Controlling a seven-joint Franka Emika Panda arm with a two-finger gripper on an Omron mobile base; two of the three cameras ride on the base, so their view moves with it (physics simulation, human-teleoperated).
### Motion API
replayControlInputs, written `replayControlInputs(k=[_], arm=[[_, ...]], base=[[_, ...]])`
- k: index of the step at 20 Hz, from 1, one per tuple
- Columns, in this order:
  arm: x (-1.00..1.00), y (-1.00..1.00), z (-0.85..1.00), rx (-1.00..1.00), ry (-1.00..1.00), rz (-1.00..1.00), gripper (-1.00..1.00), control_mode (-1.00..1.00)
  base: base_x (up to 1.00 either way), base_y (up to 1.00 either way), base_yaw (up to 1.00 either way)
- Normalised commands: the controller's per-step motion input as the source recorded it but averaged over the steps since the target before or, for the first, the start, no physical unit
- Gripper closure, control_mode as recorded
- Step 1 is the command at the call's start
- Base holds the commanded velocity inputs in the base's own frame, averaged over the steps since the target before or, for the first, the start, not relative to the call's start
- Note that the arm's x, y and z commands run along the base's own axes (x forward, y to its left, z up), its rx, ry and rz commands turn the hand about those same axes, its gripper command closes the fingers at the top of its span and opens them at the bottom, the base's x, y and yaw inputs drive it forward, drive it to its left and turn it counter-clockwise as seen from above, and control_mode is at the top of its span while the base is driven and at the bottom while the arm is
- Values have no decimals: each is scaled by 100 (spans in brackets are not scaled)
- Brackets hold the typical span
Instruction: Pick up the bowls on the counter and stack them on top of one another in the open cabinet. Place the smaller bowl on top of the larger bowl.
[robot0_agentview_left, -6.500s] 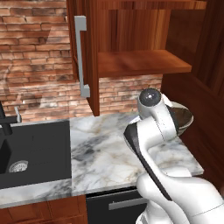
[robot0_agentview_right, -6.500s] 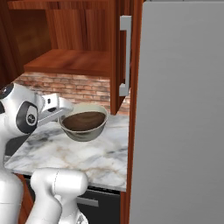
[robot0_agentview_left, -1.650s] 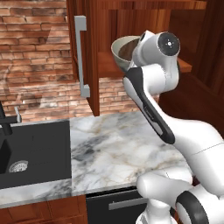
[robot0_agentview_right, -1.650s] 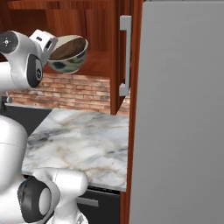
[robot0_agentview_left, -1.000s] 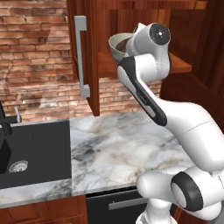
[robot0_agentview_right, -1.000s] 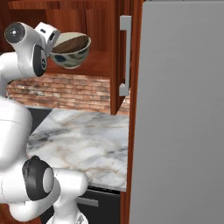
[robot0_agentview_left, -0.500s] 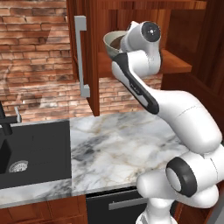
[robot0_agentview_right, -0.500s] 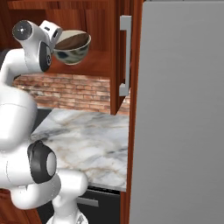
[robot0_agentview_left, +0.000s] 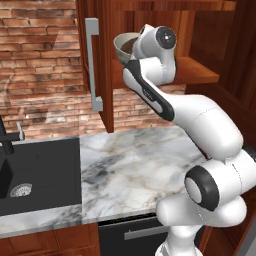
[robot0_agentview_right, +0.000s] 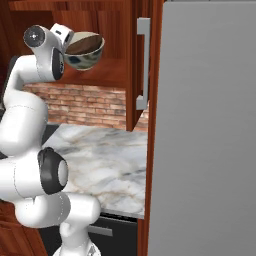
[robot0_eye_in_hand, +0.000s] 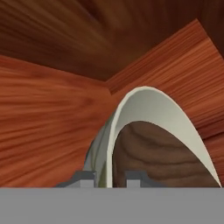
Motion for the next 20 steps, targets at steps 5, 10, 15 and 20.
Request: replayControlInputs(k=[5,10,15,20], arm=[[30,2,0,0,-1,2,100,-100],[30,5,0,0,0,1,-100,-100],[29,18,0,0,0,1,-100,-100],[17,6,0,0,0,1,-100,-100]], base=[[0,0,0],[0,0,0],[0,0,0],[0,0,0]])
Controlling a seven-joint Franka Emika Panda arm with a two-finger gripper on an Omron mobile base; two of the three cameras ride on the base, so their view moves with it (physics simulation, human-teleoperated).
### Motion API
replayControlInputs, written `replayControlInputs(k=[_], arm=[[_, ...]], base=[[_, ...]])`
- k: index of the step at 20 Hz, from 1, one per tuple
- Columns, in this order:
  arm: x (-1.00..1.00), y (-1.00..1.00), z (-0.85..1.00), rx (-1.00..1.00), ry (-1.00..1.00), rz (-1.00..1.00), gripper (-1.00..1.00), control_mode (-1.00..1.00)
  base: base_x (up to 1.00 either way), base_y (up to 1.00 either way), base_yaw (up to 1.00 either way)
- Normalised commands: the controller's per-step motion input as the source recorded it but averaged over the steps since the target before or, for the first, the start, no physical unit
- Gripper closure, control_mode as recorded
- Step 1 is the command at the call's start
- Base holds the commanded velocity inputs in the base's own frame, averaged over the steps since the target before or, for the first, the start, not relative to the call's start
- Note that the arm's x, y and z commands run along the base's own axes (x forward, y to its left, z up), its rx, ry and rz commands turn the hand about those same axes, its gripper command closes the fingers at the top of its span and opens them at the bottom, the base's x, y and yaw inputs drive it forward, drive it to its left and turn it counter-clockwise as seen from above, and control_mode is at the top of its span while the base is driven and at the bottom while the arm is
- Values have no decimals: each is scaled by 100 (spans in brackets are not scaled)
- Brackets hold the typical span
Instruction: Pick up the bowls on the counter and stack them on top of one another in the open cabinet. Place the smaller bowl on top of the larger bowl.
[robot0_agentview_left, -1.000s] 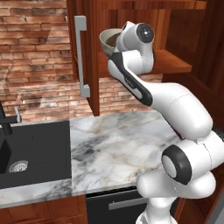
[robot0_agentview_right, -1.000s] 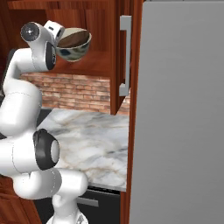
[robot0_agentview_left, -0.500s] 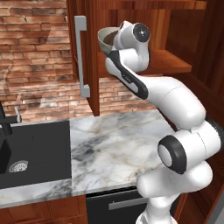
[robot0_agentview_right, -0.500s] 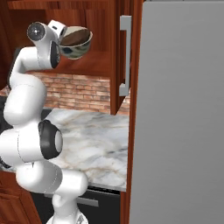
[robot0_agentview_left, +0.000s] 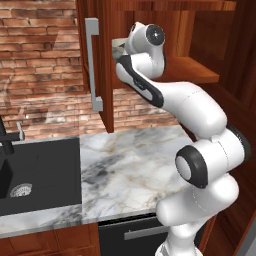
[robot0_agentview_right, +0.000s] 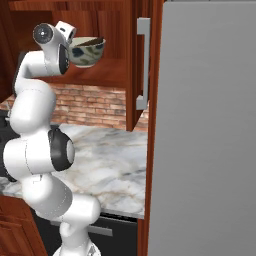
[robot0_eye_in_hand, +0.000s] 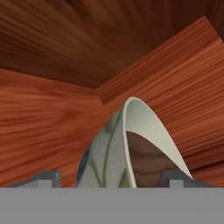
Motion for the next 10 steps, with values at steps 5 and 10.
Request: replayControlInputs(k=[5,10], arm=[[1,0,16,0,-5,1,-100,-100],[0,0,41,0,-3,0,-100,-100]], base=[[0,0,0],[0,0,0]])
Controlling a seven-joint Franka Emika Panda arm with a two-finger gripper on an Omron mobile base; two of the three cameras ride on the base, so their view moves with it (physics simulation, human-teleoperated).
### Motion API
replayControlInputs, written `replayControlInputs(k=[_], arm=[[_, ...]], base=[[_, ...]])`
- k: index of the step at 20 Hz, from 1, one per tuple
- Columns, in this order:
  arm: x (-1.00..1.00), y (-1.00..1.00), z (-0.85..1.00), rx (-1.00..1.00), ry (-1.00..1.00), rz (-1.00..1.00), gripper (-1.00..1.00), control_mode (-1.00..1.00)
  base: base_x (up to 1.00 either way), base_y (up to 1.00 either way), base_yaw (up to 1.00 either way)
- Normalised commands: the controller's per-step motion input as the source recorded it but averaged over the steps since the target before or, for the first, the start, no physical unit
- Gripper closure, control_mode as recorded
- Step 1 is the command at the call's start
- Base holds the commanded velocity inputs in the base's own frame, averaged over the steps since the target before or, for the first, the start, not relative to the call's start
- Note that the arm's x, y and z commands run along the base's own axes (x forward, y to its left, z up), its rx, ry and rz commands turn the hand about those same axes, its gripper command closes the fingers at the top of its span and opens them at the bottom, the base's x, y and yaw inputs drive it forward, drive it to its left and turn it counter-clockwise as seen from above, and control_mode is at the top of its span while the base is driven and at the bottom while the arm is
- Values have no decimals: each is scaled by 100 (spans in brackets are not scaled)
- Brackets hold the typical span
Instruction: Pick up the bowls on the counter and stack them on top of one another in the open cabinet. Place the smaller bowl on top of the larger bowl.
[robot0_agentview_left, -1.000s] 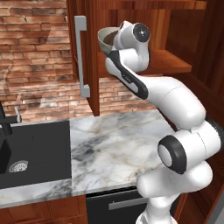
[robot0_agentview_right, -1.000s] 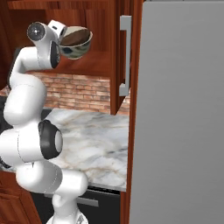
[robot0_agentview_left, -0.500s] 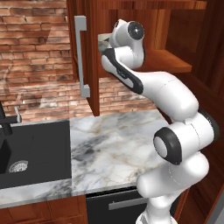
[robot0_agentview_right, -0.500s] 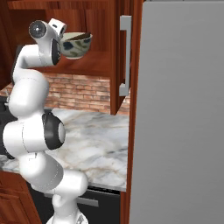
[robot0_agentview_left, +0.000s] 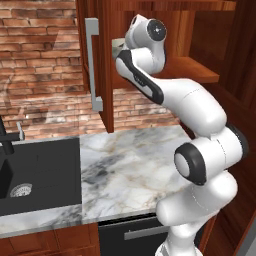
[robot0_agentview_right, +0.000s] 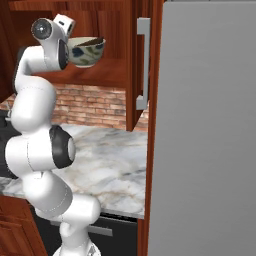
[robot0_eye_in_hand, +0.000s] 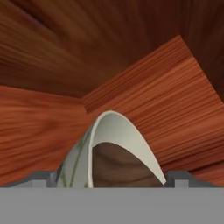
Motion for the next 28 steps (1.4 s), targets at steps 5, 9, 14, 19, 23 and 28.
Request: replayControlInputs(k=[5,9,14,19,23,28], arm=[[-4,0,10,0,0,0,-100,-100],[-14,0,0,0,-2,0,-100,-100],[-40,-1,1,0,-11,0,-100,-100],[-47,-6,14,0,-15,0,-100,-100],[-42,-7,11,0,-10,0,-100,-100],[-40,-14,20,0,-5,0,-100,-100]], base=[[0,0,0],[0,0,0],[0,0,0],[0,0,0],[0,0,0],[0,0,0]])
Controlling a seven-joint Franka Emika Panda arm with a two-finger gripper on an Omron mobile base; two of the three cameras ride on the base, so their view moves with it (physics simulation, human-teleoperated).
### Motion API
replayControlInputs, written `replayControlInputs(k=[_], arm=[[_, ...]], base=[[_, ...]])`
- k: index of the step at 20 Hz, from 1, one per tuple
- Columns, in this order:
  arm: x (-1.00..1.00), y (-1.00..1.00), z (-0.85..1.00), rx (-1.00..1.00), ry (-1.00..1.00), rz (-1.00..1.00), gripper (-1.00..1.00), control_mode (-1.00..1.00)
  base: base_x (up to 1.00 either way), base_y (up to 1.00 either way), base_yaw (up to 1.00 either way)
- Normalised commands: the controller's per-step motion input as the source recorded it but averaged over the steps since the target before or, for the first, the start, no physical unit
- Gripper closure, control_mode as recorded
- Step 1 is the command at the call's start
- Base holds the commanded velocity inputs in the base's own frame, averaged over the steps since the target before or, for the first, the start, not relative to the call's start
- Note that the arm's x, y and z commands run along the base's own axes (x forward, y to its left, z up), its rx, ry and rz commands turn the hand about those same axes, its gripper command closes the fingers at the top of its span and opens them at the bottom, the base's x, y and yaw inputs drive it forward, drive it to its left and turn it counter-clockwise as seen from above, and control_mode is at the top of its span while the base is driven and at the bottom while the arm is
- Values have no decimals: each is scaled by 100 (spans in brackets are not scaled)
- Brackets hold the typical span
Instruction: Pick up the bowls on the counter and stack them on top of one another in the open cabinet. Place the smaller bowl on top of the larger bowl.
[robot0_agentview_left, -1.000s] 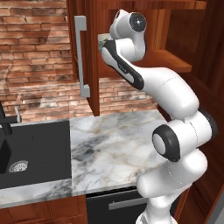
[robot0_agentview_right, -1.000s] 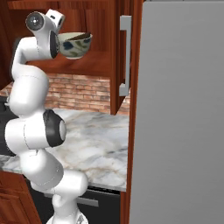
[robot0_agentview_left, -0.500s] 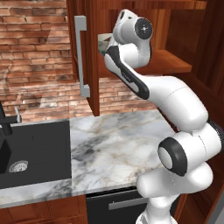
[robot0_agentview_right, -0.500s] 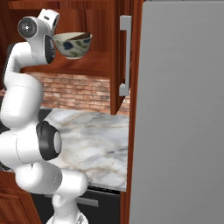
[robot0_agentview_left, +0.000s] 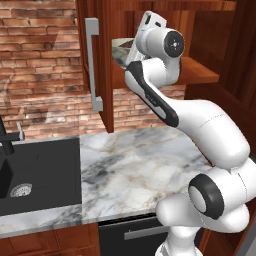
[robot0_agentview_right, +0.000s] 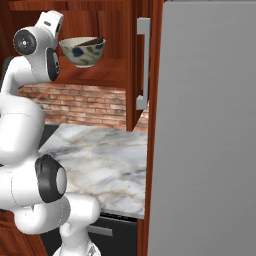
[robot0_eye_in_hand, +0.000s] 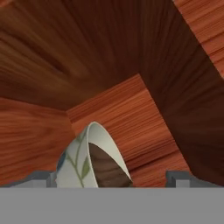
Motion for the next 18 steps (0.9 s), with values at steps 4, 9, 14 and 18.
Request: replayControlInputs(k=[4,9,14,18], arm=[[-33,-20,37,0,-3,0,-100,-100],[-30,-21,43,0,-1,0,-100,-100],[-43,-21,37,0,0,0,-100,-100],[-56,-25,26,0,0,0,-100,-100]], base=[[0,0,0],[0,0,0],[0,0,0],[0,0,0]])
